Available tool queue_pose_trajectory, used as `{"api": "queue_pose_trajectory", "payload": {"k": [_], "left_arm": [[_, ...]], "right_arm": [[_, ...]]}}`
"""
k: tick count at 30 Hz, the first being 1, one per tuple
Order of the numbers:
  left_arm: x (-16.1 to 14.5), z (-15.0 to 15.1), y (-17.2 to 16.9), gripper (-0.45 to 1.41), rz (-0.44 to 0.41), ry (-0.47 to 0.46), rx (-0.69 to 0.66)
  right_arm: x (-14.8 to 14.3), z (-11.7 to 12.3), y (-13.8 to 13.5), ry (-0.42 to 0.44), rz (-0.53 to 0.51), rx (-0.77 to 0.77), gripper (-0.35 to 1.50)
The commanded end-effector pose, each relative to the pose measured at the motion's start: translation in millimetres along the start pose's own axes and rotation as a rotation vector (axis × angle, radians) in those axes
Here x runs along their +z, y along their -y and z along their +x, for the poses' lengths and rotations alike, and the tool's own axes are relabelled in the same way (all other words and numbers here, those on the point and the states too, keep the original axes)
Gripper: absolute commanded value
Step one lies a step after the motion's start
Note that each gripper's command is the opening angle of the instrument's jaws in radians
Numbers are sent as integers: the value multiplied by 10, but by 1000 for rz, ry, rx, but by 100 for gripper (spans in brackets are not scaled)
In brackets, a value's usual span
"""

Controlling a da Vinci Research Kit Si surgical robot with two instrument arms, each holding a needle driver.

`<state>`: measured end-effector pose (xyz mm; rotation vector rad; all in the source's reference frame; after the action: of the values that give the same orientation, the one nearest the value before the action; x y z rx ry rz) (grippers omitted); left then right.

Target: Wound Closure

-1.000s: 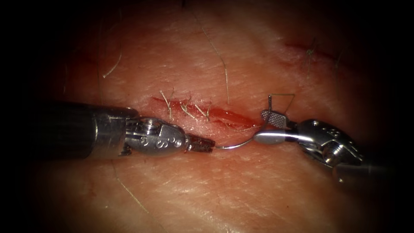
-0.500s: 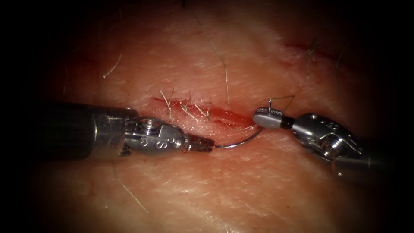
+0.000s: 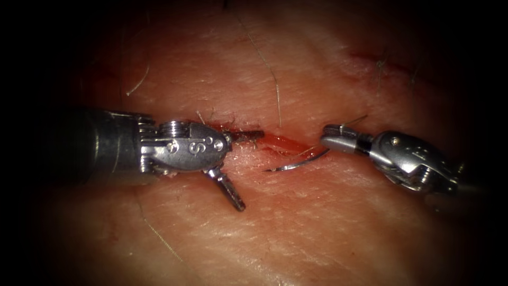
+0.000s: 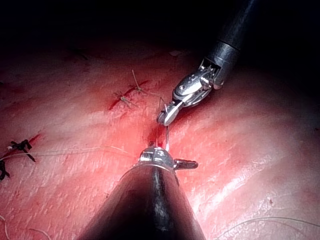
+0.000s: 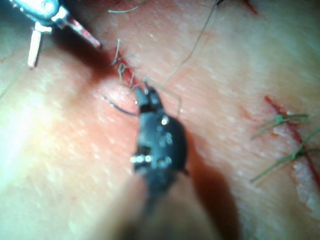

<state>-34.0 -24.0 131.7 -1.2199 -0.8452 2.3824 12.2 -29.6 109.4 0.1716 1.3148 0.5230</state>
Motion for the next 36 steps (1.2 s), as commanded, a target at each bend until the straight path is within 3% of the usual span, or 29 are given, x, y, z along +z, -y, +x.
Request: {"api": "queue_pose_trajectory", "payload": {"k": [1, 9, 11, 17, 21, 23, 24, 29, 36], "left_arm": [[10, -3, 5, 114, -6, -6, -26], [26, -20, 23, 104, -34, -63, -178], [33, -29, 28, 96, -45, -71, -276], [39, -38, 36, 79, -60, -61, -382], [38, -39, 39, 54, -69, -57, -449], [38, -39, 39, 54, -73, -54, -483], [38, -39, 39, 54, -76, -53, -494], [40, -43, 37, 15, -86, -40, -490], [48, -49, 30, 14, -120, 0, -459]], "right_arm": [[8, 1, 5, -19, 24, -41, -35], [21, 18, 28, -69, 122, -294, -35], [26, 21, 33, -93, 146, -361, -35], [31, 26, 40, -131, 191, -459, -35], [32, 29, 47, -144, 222, -528, -35], [32, 31, 53, -162, 241, -583, -35], [32, 32, 56, -172, 248, -607, -35], [32, 34, 57, -177, 252, -624, -35], [36, 37, 62, -184, 264, -643, -35]]}}
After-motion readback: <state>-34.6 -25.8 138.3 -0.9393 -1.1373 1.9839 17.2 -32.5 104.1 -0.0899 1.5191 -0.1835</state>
